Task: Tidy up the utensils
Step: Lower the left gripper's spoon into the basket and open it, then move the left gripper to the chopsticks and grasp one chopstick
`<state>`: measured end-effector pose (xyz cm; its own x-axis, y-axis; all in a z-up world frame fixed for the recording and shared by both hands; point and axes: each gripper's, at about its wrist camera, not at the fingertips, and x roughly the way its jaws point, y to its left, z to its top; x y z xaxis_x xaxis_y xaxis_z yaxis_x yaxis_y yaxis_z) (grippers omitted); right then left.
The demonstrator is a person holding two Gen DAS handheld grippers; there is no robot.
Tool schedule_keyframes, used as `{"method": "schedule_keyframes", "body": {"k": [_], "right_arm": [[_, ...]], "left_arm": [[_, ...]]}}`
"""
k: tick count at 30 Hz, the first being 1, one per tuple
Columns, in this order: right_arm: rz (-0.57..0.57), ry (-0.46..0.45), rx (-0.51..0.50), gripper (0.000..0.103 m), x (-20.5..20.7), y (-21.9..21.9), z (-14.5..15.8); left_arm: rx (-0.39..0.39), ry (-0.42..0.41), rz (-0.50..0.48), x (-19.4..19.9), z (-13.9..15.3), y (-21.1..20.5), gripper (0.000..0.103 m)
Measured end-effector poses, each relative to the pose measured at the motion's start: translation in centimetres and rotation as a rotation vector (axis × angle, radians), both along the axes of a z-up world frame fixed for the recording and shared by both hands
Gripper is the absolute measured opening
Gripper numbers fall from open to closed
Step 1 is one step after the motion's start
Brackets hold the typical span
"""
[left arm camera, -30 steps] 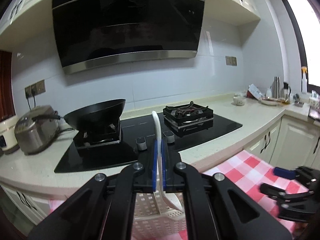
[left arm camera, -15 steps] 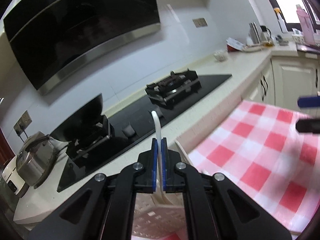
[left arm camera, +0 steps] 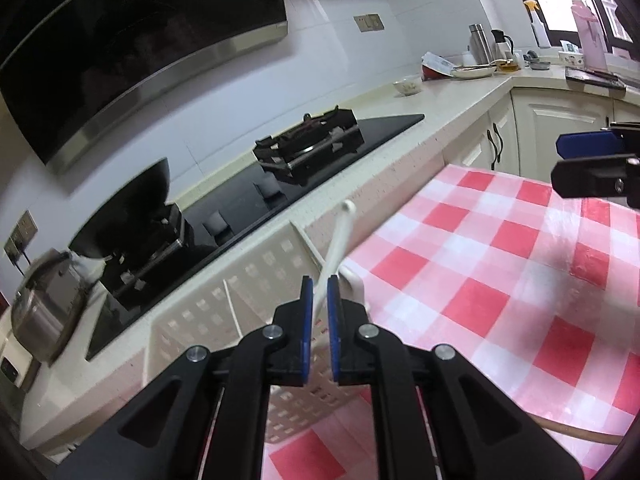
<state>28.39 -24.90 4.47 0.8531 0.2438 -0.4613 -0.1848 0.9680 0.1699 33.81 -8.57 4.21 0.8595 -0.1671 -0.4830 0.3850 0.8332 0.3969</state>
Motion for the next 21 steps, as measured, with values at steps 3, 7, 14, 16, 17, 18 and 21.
{"method": "schedule_keyframes", "body": {"k": [3, 7, 14, 16, 17, 18, 21], "right_arm": [[-0.001, 0.002, -0.002, 0.064, -0.1, 0.0, 0.0], [0.004, 0.002, -0.007, 0.064, -0.4, 0.3, 0.1], [0.028, 0.025, -0.017, 0.065, -1.2, 1.0, -0.8], [0.035, 0.042, -0.012, 0.066, -1.6, 1.1, -1.4], [0.041, 0.055, -0.009, 0.067, -1.8, 1.3, -1.8], [0.045, 0.067, -0.008, 0.067, -2.1, 1.4, -2.2], [0.058, 0.090, -0.022, 0.067, -3.2, 2.0, -3.5]], "left_arm": [[-0.011, 0.012, 0.001, -0.3, -0.3, 0.2, 0.008], [-0.048, 0.022, -0.001, -1.3, -0.2, 0.8, 0.008], [-0.208, 0.038, 0.028, -6.3, 0.6, 4.5, 0.016], [-0.250, 0.052, 0.052, -8.2, 0.4, 5.8, 0.026], [-0.264, 0.057, 0.062, -9.1, 0.3, 6.3, 0.032], [-0.283, 0.065, 0.075, -10.0, 0.1, 6.9, 0.034], [-0.350, 0.107, 0.151, -12.8, -1.0, 9.3, 0.037]]}}
